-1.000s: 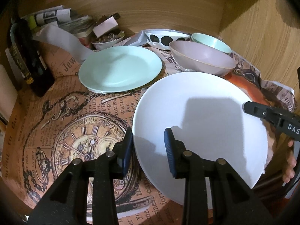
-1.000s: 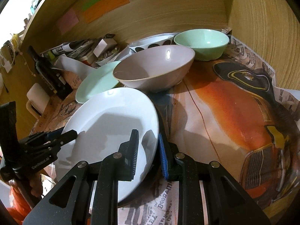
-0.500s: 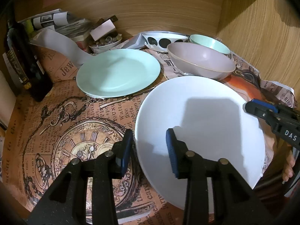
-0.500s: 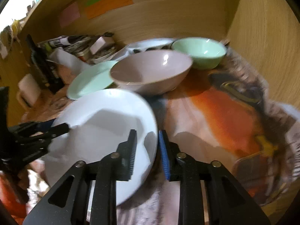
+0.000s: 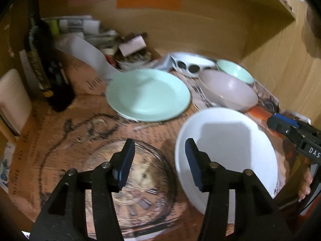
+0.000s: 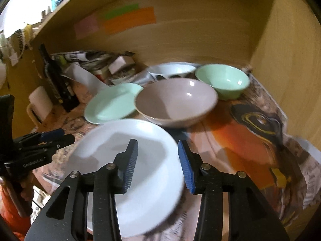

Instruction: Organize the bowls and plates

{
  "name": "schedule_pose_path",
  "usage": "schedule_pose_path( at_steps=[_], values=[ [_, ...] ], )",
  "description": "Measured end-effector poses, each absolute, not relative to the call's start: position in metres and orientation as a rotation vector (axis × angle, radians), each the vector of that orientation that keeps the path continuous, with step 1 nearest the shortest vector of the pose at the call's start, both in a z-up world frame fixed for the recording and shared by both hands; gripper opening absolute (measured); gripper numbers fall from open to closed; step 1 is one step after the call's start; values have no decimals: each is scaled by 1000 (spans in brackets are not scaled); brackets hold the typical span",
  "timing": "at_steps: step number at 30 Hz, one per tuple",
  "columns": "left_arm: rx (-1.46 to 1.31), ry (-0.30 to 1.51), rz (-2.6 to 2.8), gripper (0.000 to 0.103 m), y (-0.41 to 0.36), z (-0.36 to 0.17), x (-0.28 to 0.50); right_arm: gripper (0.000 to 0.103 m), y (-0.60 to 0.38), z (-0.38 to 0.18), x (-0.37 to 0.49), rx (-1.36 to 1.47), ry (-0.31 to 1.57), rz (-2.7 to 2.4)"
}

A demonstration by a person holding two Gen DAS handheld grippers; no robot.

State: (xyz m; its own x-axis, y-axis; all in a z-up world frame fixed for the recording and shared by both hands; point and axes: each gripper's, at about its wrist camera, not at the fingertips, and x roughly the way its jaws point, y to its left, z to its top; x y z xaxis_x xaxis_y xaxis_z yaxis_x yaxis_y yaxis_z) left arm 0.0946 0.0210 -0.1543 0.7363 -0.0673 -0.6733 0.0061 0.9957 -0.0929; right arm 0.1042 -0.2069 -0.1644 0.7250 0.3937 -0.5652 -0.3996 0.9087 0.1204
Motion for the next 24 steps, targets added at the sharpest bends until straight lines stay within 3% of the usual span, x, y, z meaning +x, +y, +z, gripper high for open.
schedule_pose_path(
  at_steps=[6, 20, 24],
  values=[
    [-107, 681, 36, 72, 50, -139, 95, 38, -181, -149, 119, -30, 601, 513],
    [-115, 777, 71, 72, 88, -156, 156, 39, -127, -132, 173, -145, 635, 587],
    [-99, 824, 69, 67, 91, -166, 185, 39, -119, -135, 186, -165, 658, 592]
  ],
)
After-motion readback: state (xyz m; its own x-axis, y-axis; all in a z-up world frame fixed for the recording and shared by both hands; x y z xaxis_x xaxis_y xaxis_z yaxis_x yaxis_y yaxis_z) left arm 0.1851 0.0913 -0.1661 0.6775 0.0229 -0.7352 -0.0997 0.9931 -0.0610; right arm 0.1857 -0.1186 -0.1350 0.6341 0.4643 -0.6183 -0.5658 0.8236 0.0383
